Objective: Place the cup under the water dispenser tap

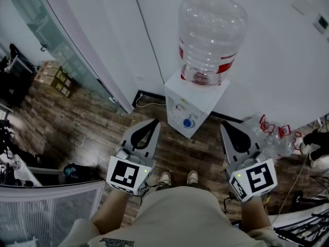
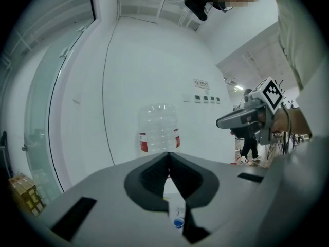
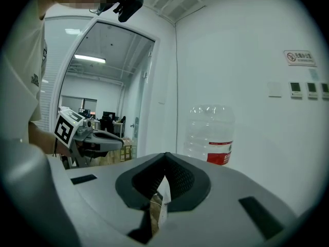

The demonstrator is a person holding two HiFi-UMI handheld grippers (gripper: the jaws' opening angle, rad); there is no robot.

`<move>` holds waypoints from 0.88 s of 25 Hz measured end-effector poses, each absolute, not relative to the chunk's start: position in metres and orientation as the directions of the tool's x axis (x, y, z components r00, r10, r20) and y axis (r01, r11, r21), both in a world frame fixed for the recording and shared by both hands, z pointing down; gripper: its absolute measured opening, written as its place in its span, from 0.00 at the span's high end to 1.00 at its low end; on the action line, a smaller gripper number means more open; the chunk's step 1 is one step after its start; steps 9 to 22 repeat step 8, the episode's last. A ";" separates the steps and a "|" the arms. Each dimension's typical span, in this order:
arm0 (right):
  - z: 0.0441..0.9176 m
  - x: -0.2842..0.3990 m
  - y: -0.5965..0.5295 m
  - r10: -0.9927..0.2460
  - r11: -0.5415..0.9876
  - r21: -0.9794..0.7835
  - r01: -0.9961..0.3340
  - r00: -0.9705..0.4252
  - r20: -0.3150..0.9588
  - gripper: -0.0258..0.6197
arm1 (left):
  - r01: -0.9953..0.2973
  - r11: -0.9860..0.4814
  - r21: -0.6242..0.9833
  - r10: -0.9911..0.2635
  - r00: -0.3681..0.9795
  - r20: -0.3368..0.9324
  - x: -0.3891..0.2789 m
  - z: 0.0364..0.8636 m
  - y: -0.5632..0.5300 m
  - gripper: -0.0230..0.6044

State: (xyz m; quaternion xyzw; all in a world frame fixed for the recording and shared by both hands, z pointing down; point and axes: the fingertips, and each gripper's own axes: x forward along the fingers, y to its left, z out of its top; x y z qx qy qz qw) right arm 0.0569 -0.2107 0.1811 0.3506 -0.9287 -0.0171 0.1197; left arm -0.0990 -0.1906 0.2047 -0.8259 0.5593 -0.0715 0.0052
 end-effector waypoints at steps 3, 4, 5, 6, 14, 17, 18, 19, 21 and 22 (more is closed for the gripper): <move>0.179 0.061 -0.212 -0.660 0.750 0.117 -0.651 -0.723 0.202 0.95 | -0.924 -0.371 -0.093 -0.926 0.362 0.103 -0.097 0.200 -0.190 0.95; 0.178 0.062 -0.212 -0.662 0.748 0.118 -0.653 -0.722 0.200 0.95 | -0.924 -0.370 -0.096 -0.927 0.361 0.103 -0.097 0.199 -0.190 0.95; 0.178 0.064 -0.212 -0.664 0.747 0.118 -0.655 -0.721 0.199 0.95 | -0.924 -0.369 -0.100 -0.928 0.359 0.105 -0.097 0.198 -0.189 0.95; 0.177 0.065 -0.211 -0.665 0.745 0.118 -0.656 -0.720 0.198 0.95 | -0.924 -0.367 -0.106 -0.928 0.356 0.108 -0.098 0.198 -0.188 0.95; 0.176 0.068 -0.210 -0.669 0.742 0.118 -0.660 -0.717 0.196 0.95 | -0.924 -0.363 -0.116 -0.930 0.351 0.114 -0.100 0.198 -0.187 0.95; 0.176 0.068 -0.210 -0.669 0.742 0.118 -0.660 -0.717 0.196 0.95 | -0.924 -0.363 -0.116 -0.930 0.351 0.114 -0.100 0.198 -0.187 0.95; 0.176 0.068 -0.210 -0.669 0.742 0.118 -0.660 -0.717 0.196 0.95 | -0.924 -0.363 -0.116 -0.930 0.351 0.114 -0.100 0.198 -0.187 0.95; 0.176 0.068 -0.210 -0.669 0.742 0.118 -0.660 -0.717 0.196 0.95 | -0.924 -0.363 -0.116 -0.930 0.351 0.114 -0.100 0.198 -0.187 0.95; 0.176 0.068 -0.210 -0.669 0.742 0.118 -0.660 -0.717 0.196 0.95 | -0.924 -0.363 -0.116 -0.930 0.351 0.114 -0.100 0.198 -0.187 0.95; 0.176 0.068 -0.210 -0.669 0.742 0.118 -0.660 -0.717 0.196 0.95 | -0.924 -0.363 -0.116 -0.930 0.351 0.114 -0.100 0.198 -0.187 0.95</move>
